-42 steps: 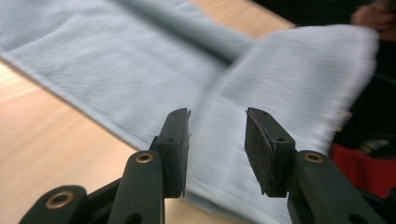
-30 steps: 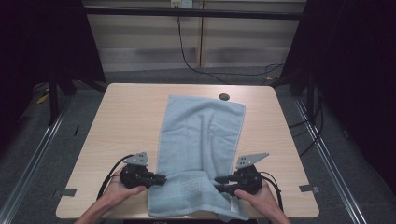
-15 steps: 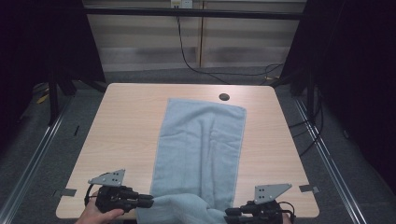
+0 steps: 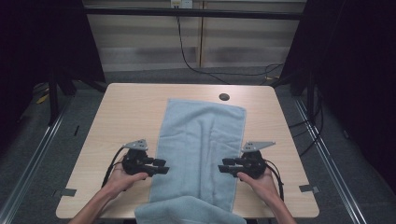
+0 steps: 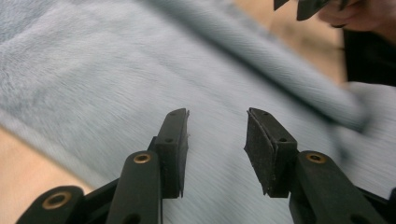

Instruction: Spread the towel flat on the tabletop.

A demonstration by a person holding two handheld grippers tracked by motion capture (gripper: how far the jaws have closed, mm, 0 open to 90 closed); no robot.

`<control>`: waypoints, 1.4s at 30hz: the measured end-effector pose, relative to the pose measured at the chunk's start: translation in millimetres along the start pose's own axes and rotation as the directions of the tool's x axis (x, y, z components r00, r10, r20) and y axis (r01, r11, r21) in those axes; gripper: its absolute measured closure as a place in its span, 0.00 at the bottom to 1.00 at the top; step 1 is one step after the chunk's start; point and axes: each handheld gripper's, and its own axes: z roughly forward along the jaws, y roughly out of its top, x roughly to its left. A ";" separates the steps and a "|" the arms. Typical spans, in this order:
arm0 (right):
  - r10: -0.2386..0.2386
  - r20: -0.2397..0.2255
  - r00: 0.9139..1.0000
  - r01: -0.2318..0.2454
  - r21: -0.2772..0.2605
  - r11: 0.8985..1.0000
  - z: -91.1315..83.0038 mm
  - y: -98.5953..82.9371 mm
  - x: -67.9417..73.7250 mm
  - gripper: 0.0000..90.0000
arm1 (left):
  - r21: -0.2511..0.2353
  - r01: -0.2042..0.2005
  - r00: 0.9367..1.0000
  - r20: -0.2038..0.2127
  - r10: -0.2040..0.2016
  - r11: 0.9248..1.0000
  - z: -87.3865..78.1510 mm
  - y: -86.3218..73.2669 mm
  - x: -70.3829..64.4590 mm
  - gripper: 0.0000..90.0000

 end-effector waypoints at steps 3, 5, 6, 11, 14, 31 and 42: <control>0.012 0.014 1.000 -0.013 0.076 0.997 14.7 -3.0 -5.6 0.68 | 0.034 -0.027 0.998 -0.055 0.029 0.999 9.3 -5.8 -1.0 0.69; 0.000 0.032 0.999 -0.004 0.123 0.992 18.3 -9.7 -3.0 0.67 | 0.038 -0.011 0.998 -0.055 0.013 0.999 3.3 -12.5 -6.5 0.69; 0.007 0.039 0.999 -0.012 0.139 0.990 17.7 -14.3 -1.5 0.66 | 0.043 -0.027 0.998 -0.058 0.030 0.999 -1.0 -17.9 -11.2 0.70; 0.002 0.033 0.999 -0.007 0.145 0.989 -4.1 -40.6 21.6 0.67 | 0.035 -0.028 0.998 -0.050 0.029 0.999 -30.2 -57.2 -41.1 0.73; 0.010 0.020 1.000 -0.013 0.135 0.991 -14.4 -54.3 34.0 0.67 | 0.029 -0.043 0.996 -0.080 0.045 0.999 -37.8 -67.9 -51.4 0.73; -0.011 0.155 0.988 -0.006 0.106 0.994 -0.5 -27.2 -11.1 0.70 | 0.005 -0.051 0.975 -0.218 0.051 0.999 -25.8 -39.3 -13.6 0.74; -0.005 0.086 0.996 -0.005 0.112 0.994 -29.7 -68.3 39.5 0.70 | 0.040 -0.045 0.995 -0.083 0.049 0.998 -38.2 -69.3 -57.2 0.71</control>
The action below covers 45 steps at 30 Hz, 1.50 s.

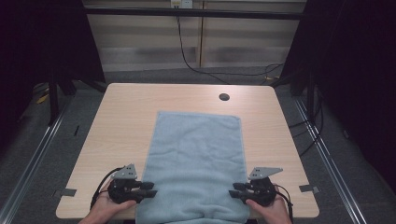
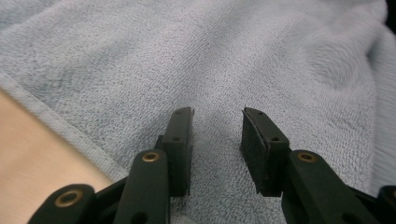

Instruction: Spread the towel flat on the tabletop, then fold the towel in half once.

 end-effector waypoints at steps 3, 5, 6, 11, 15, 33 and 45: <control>-0.016 -0.020 1.000 0.016 0.021 1.000 -4.8 -5.8 10.0 0.68 | 0.015 0.021 0.999 0.050 -0.022 1.000 -5.8 -7.1 -8.5 0.69; -0.022 -0.030 0.999 0.023 0.029 0.999 -5.6 -5.4 13.5 0.62 | 0.011 0.013 0.999 0.048 -0.014 1.000 -8.0 -7.6 -10.9 0.67; -0.018 -0.022 1.000 0.018 0.011 1.000 -6.6 -3.0 12.9 0.61 | 0.005 0.008 0.999 0.049 -0.009 1.000 -8.6 -5.5 -9.0 0.65; 0.017 0.006 1.000 -0.016 -0.103 0.995 -13.4 19.3 -8.0 0.61 | -0.093 0.017 0.999 -0.028 -0.020 0.996 -14.8 25.5 22.1 0.63; 0.027 0.065 0.998 -0.020 -0.106 0.994 -1.9 42.4 -37.0 0.58 | -0.093 0.043 0.992 -0.111 -0.053 0.995 -5.3 49.3 55.2 0.63; -0.007 0.120 0.993 0.009 -0.012 1.000 42.8 57.8 -49.6 0.53 | -0.049 0.055 0.984 -0.169 -0.063 0.997 20.1 45.1 70.5 0.58; 0.010 0.052 0.999 -0.008 -0.031 0.999 14.4 46.4 -32.8 0.49 | -0.020 0.017 0.992 -0.126 -0.019 1.000 1.6 17.2 34.9 0.58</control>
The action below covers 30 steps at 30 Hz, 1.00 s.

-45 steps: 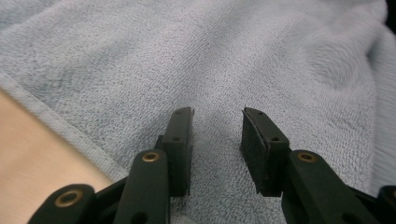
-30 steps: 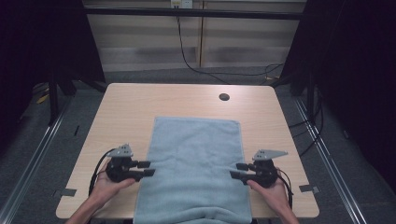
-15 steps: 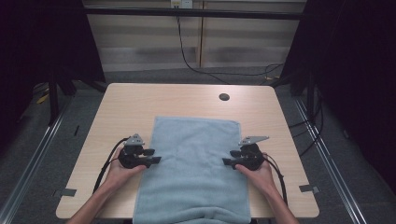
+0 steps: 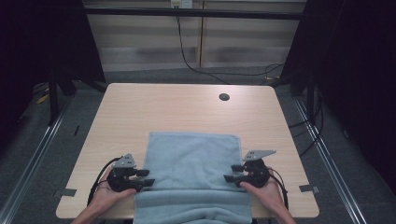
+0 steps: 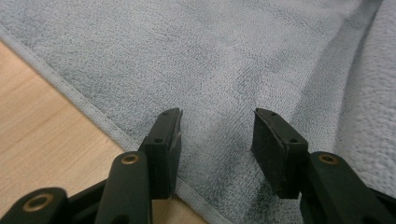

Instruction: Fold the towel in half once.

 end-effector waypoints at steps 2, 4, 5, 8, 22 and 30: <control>0.009 0.034 0.999 -0.008 -0.045 0.999 -2.3 12.2 -17.5 0.49 | -0.006 0.003 1.000 0.006 -0.003 1.000 0.5 0.0 1.3 0.58; 0.030 0.059 0.998 -0.025 -0.081 0.996 -1.0 25.3 -36.8 0.49 | -0.013 0.002 1.000 0.010 -0.001 1.000 0.9 -0.3 2.6 0.58; 0.041 0.069 0.997 -0.035 -0.084 0.996 1.7 31.9 -45.5 0.49 | -0.015 0.002 1.000 0.011 -0.002 1.000 1.0 -0.4 3.0 0.58; 0.062 0.105 0.993 -0.054 -0.081 0.995 14.7 46.4 -68.8 0.47 | -0.017 -0.003 1.000 0.017 0.003 1.000 0.9 -0.7 3.8 0.58; 0.066 0.202 0.977 -0.053 -0.067 0.996 53.8 48.6 -89.6 0.44 | -0.022 0.022 1.000 -0.002 -0.023 1.000 0.5 5.0 1.4 0.50; 0.055 0.250 0.967 -0.041 -0.061 0.997 54.8 46.9 -86.9 0.45 | -0.080 -0.005 0.999 -0.041 0.002 0.997 0.9 41.0 18.7 0.47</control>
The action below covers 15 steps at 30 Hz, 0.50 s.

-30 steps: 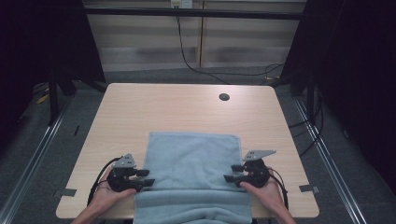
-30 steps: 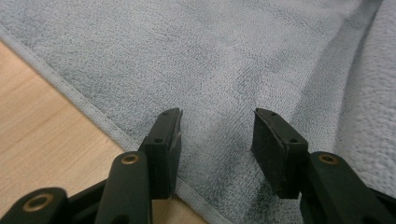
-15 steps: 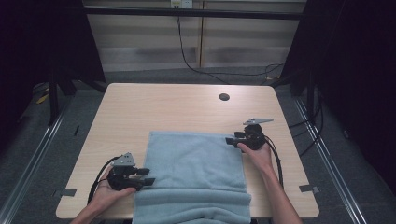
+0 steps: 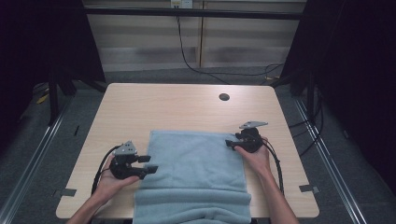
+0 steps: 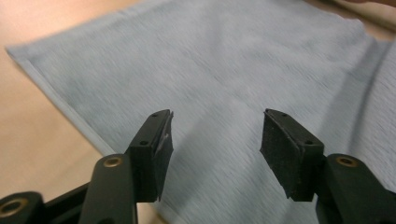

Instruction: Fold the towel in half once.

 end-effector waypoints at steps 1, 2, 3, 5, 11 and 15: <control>0.001 0.008 1.000 -0.001 -0.004 1.000 0.1 -0.6 0.8 0.45 | -0.023 0.010 1.000 -0.009 -0.010 1.000 2.6 4.6 6.0 0.47; -0.001 0.014 1.000 0.001 -0.002 1.000 0.0 -0.9 1.9 0.48 | -0.034 0.013 1.000 -0.017 -0.014 0.999 5.2 9.4 12.8 0.47; -0.008 0.026 1.000 0.008 0.000 1.000 -0.6 -1.1 2.1 0.54 | -0.059 0.028 0.999 -0.033 -0.030 0.998 8.5 13.0 19.3 0.47; -0.005 0.018 1.000 0.005 0.008 1.000 -3.3 -1.5 1.0 0.70 | -0.051 0.064 0.996 -0.062 -0.067 0.997 16.3 20.5 34.8 0.46; 0.004 -0.022 1.000 -0.004 -0.011 1.000 -8.3 -8.2 1.0 0.82 | -0.049 0.095 0.982 -0.157 -0.102 0.994 39.7 35.0 67.8 0.41; 0.012 -0.063 0.998 -0.013 -0.008 1.000 -9.2 -9.4 0.6 0.91 | 0.005 0.123 0.979 -0.163 -0.121 0.992 57.0 28.6 74.2 0.38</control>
